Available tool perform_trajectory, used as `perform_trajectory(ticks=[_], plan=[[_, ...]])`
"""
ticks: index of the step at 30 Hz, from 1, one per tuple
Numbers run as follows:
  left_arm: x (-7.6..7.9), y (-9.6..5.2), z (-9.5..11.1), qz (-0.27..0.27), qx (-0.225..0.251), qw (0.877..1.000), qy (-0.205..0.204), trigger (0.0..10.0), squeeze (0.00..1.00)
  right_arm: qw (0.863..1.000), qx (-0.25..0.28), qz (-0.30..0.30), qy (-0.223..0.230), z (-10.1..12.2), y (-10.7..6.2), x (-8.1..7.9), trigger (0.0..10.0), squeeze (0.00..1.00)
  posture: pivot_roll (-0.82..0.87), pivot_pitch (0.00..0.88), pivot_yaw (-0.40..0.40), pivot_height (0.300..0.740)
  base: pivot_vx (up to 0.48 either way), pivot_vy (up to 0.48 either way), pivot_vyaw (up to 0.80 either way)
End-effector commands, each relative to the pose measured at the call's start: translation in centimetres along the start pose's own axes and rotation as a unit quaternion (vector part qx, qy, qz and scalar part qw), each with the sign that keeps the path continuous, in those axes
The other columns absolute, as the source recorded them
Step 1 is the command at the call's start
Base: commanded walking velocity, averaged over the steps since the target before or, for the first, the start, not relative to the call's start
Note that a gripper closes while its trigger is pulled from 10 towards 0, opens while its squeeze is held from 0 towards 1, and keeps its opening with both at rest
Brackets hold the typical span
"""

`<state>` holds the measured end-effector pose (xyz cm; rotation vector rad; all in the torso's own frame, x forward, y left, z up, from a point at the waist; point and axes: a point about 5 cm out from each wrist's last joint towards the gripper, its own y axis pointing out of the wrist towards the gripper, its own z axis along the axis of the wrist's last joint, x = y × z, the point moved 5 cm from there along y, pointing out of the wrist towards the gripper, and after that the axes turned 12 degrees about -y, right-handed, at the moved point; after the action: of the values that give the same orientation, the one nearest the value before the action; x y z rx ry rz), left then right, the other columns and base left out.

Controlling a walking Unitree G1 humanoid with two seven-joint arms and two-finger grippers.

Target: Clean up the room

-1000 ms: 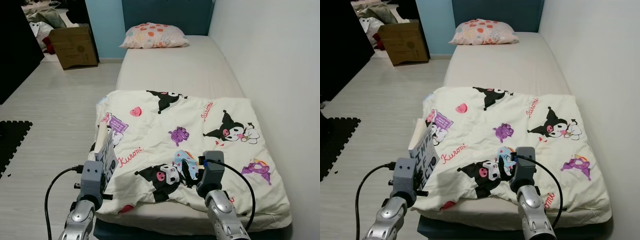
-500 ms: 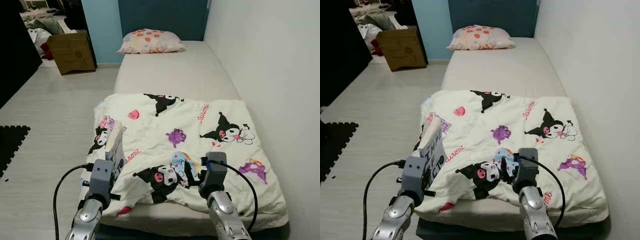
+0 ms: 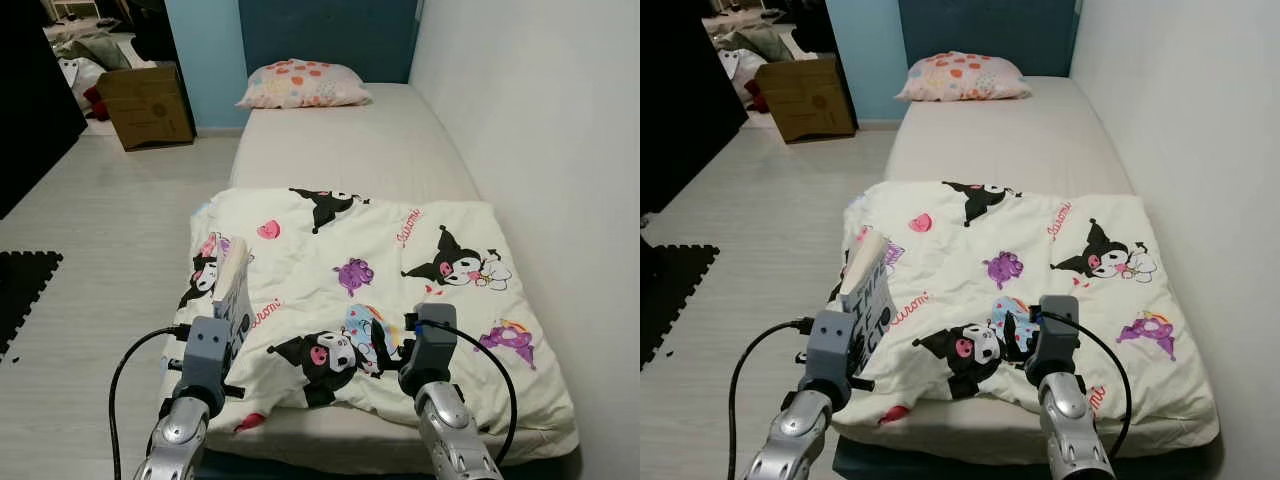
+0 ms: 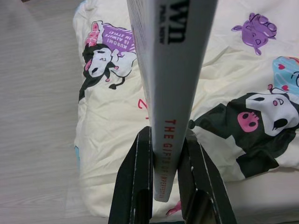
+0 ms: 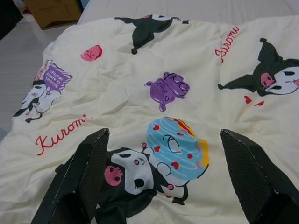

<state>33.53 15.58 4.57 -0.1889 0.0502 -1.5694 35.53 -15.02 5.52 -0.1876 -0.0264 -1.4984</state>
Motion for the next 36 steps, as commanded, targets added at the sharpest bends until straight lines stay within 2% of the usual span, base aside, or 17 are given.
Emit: perform_trajectory(ticks=[1, 15, 30, 36], plan=[[-0.12, -0.17, 0.27, 0.003, 0.006, 1.0, 0.0, 10.0, 0.0, 1.0, -0.005, 0.0, 0.01, -0.48, -0.22, -0.16, 10.0, 0.0, -0.03, 0.125, 0.016, 0.74, 0.0, 0.0, 0.0], [0.69, 0.11, 0.67, -0.005, 0.009, 1.0, -0.006, 10.0, 0.0, 1.0, -0.004, -0.005, 0.009, -0.25, -0.07, 0.13, 10.0, 0.0, -0.05, 0.132, 0.02, 0.74, 0.0, 0.0, 0.0], [0.62, -0.18, 0.89, -0.005, 0.012, 1.0, -0.016, 10.0, 0.0, 1.0, -0.003, -0.001, 0.005, -0.19, 0.06, -0.18, 10.0, 0.0, -0.03, 0.135, 0.019, 0.74, 0.0, 0.0, 0.0], [0.83, -0.16, 0.92, -0.006, 0.01, 0.999, -0.032, 10.0, 0.0, 1.0, -0.004, 0.0, 0.006, -0.2, 0.08, -0.23, 10.0, 0.0, -0.03, 0.132, 0.016, 0.74, 0.0, 0.0, 0.0]])
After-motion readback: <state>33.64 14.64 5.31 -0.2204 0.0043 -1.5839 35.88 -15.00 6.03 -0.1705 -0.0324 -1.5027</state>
